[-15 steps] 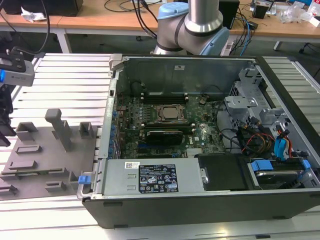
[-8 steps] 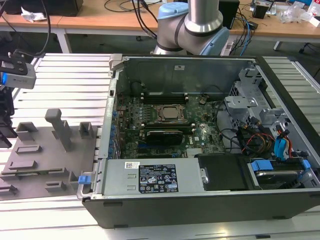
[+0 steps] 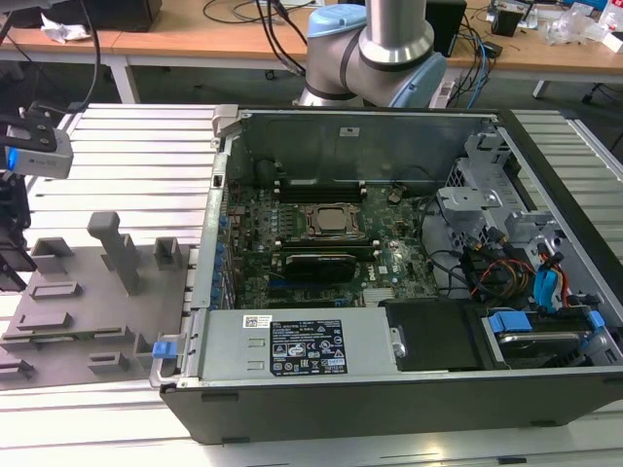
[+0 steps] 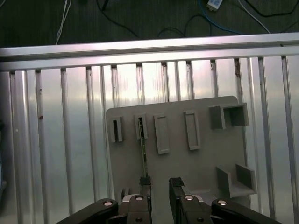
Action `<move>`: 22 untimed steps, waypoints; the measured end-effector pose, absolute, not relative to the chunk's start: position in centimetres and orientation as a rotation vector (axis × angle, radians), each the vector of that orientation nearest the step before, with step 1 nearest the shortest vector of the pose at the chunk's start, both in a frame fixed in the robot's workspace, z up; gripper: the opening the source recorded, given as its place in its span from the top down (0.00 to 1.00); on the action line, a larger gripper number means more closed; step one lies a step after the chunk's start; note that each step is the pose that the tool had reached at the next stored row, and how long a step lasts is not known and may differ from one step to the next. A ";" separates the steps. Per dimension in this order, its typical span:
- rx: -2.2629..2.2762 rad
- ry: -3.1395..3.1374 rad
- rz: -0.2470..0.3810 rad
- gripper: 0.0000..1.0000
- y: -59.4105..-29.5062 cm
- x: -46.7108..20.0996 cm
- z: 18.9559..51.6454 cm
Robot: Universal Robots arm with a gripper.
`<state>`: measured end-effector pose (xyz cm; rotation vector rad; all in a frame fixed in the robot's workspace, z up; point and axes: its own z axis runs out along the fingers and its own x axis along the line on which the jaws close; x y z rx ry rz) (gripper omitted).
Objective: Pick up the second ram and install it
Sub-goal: 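Pick up the second ram and move it above second insertion slot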
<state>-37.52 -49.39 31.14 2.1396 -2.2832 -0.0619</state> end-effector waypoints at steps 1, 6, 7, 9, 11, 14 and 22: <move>2.140 -2.283 -0.062 0.70 -49.4 -37.5 31.1; 2.140 -2.283 -0.062 0.70 -49.4 -37.5 30.7; 2.140 -2.283 -0.062 0.70 -49.4 -37.5 30.6; 2.140 -2.283 -0.062 0.70 -49.4 -37.5 30.3; 2.140 -2.283 -0.062 0.70 -49.4 -37.5 30.0; 2.144 -2.280 -0.062 0.70 -49.8 -37.4 29.4; 2.152 -2.271 -0.061 0.70 -50.1 -37.1 28.4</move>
